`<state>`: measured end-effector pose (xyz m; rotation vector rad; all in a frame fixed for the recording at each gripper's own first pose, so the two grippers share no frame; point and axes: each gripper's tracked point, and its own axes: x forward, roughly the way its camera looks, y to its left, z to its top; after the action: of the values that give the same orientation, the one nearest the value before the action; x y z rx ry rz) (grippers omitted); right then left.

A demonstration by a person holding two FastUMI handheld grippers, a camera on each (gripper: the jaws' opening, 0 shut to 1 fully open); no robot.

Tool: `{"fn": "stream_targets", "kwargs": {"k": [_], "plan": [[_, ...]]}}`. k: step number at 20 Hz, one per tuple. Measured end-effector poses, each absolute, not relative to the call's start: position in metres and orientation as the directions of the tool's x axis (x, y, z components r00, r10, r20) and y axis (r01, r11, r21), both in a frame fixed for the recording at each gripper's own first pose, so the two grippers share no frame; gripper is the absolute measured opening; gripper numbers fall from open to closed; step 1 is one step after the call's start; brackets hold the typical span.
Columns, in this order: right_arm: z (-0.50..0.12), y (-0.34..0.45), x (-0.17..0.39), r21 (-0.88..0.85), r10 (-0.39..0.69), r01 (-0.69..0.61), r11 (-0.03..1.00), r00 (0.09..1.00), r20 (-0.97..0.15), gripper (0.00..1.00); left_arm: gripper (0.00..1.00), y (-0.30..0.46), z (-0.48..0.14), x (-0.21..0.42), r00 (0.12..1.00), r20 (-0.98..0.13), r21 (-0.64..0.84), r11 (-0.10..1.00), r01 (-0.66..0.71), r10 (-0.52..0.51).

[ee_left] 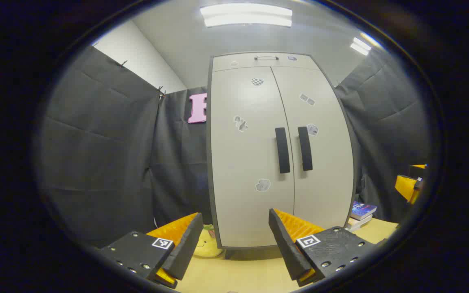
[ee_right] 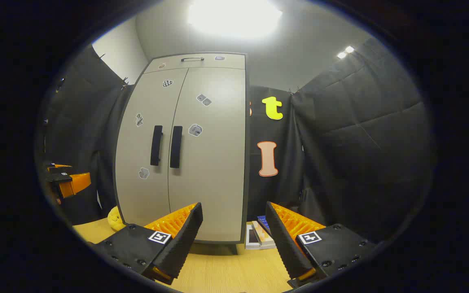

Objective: Open the right door of the double-door shoe cabinet with the right hand, and open the left door with the left hand.

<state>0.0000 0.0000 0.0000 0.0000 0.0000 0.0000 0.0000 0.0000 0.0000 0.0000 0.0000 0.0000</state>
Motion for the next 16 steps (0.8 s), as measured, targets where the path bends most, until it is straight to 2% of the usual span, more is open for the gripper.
{"fn": "stream_targets", "kwargs": {"k": [16], "plan": [[0.0022,0.0039,-0.0003,0.006,0.026,-0.026,1.0,1.0,-0.003,0.97,0.95,0.0079,0.0042,-0.0081,1.0,0.017,0.035,0.999,-0.015,0.015]]}}
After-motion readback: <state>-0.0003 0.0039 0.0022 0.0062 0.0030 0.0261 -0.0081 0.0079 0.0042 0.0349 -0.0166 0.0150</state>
